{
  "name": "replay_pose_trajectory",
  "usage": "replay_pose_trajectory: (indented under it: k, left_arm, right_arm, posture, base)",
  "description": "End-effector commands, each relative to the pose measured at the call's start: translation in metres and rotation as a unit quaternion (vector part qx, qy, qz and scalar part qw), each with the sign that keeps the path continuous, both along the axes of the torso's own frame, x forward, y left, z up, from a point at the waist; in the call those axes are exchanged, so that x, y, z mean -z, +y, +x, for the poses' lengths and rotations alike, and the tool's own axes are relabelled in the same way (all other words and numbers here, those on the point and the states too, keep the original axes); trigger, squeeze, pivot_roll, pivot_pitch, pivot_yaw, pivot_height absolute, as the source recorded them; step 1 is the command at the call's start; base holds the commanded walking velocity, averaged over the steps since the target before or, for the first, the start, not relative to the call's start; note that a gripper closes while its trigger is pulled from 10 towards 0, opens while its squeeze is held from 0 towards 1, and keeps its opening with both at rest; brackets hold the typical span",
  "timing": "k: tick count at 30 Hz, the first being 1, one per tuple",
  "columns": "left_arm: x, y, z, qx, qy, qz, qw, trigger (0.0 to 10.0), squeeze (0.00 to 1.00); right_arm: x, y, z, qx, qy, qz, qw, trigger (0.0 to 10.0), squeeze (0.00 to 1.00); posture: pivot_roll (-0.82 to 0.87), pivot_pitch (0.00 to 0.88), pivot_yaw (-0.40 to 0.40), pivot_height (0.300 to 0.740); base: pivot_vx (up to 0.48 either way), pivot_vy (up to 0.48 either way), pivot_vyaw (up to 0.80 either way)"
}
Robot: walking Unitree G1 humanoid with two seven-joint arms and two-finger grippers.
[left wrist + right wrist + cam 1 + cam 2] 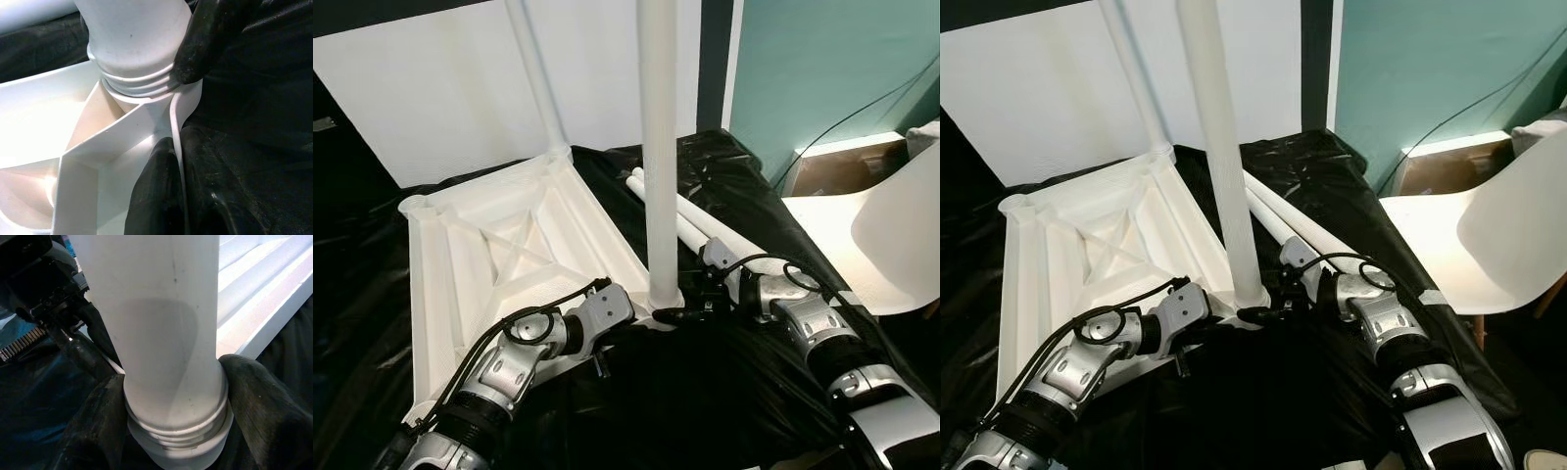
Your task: Building children table
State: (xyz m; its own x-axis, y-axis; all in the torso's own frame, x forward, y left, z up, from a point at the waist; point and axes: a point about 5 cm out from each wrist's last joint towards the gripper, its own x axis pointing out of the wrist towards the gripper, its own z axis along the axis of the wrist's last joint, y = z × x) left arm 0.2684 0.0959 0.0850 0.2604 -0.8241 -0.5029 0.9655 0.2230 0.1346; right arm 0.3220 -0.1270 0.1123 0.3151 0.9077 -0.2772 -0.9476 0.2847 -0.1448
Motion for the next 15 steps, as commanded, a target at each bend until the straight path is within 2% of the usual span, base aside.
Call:
replay_pose_trajectory:
  k: [1, 2, 3, 4, 5, 7, 8, 9, 11, 13, 14, 15]
  left_arm:
    - [0.051, 0.004, -0.035, 0.027, 0.125, 0.04, 0.991, 10.0, 0.0]
    - [0.051, 0.004, -0.035, 0.027, 0.125, 0.04, 0.991, 10.0, 0.0]
    - [0.051, 0.004, -0.035, 0.027, 0.126, 0.04, 0.991, 10.0, 0.0]
    - [0.051, 0.004, -0.036, 0.026, 0.126, 0.04, 0.991, 10.0, 0.0]
    - [0.051, 0.003, -0.036, 0.027, 0.127, 0.04, 0.991, 10.0, 0.0]
    - [0.051, 0.003, -0.036, 0.027, 0.127, 0.04, 0.991, 10.0, 0.0]
    - [0.052, 0.003, -0.036, 0.027, 0.128, 0.04, 0.991, 10.0, 0.0]
    - [0.052, 0.003, -0.036, 0.027, 0.128, 0.04, 0.991, 10.0, 0.0]
    - [0.052, 0.003, -0.037, 0.03, 0.128, 0.041, 0.991, 10.0, 0.0]
    - [0.052, 0.003, -0.037, 0.03, 0.128, 0.041, 0.991, 10.0, 0.0]
    - [0.052, 0.003, -0.037, 0.031, 0.128, 0.042, 0.99, 10.0, 0.0]
    - [0.052, 0.003, -0.037, 0.031, 0.128, 0.042, 0.99, 10.0, 0.0]
  right_arm:
    - [0.002, 0.002, -0.004, 0.024, -0.004, 0.017, 1.0, 0.0, 0.0]
    - [0.002, 0.002, -0.004, 0.024, -0.004, 0.017, 1.0, 0.0, 0.0]
    - [0.003, 0.009, -0.007, 0.051, -0.017, 0.038, 0.998, 0.0, 0.0]
    - [0.007, 0.015, -0.009, 0.101, -0.033, 0.053, 0.993, 0.0, 0.0]
    - [0.012, 0.021, -0.014, 0.162, -0.048, 0.078, 0.982, 0.0, 0.0]
    - [0.012, 0.021, -0.014, 0.162, -0.048, 0.078, 0.982, 0.0, 0.0]
    - [0.015, 0.024, -0.019, 0.216, -0.059, 0.097, 0.97, 0.0, 0.0]
    - [0.015, 0.024, -0.019, 0.216, -0.059, 0.097, 0.97, 0.0, 0.0]
    - [0.021, 0.026, -0.03, 0.278, -0.063, 0.134, 0.949, 0.0, 0.0]
    - [0.021, 0.026, -0.03, 0.278, -0.063, 0.134, 0.949, 0.0, 0.0]
    - [0.023, 0.026, -0.031, 0.296, -0.063, 0.142, 0.942, 0.0, 0.0]
    - [0.023, 0.026, -0.031, 0.296, -0.063, 0.142, 0.942, 0.0, 0.0]
  posture:
    - [0.09, 0.0, 0.04, 0.74]
    - [0.09, 0.0, 0.04, 0.74]
    - [0.09, 0.0, 0.04, 0.74]
    - [0.09, 0.0, 0.04, 0.74]
    - [0.08, 0.0, 0.041, 0.74]
    - [0.08, 0.0, 0.041, 0.74]
    - [0.08, 0.0, 0.04, 0.74]
    - [0.08, 0.0, 0.04, 0.74]
    - [0.08, 0.0, 0.045, 0.74]
    - [0.08, 0.0, 0.045, 0.74]
    - [0.08, 0.0, 0.045, 0.74]
    - [0.08, 0.0, 0.045, 0.74]
  base:
    - [0.0, 0.0, 0.0]
    - [0.0, 0.0, 0.0]
    - [0.0, 0.0, 0.0]
    - [0.0, 0.0, 0.0]
    - [0.0, 0.0, 0.0]
    - [0.0, 0.0, 0.0]
    - [0.0, 0.0, 0.0]
    - [0.0, 0.0, 0.0]
    - [0.0, 0.0, 0.0]
    - [0.0, 0.0, 0.0]
    - [0.0, 0.0, 0.0]
    - [0.0, 0.0, 0.0]
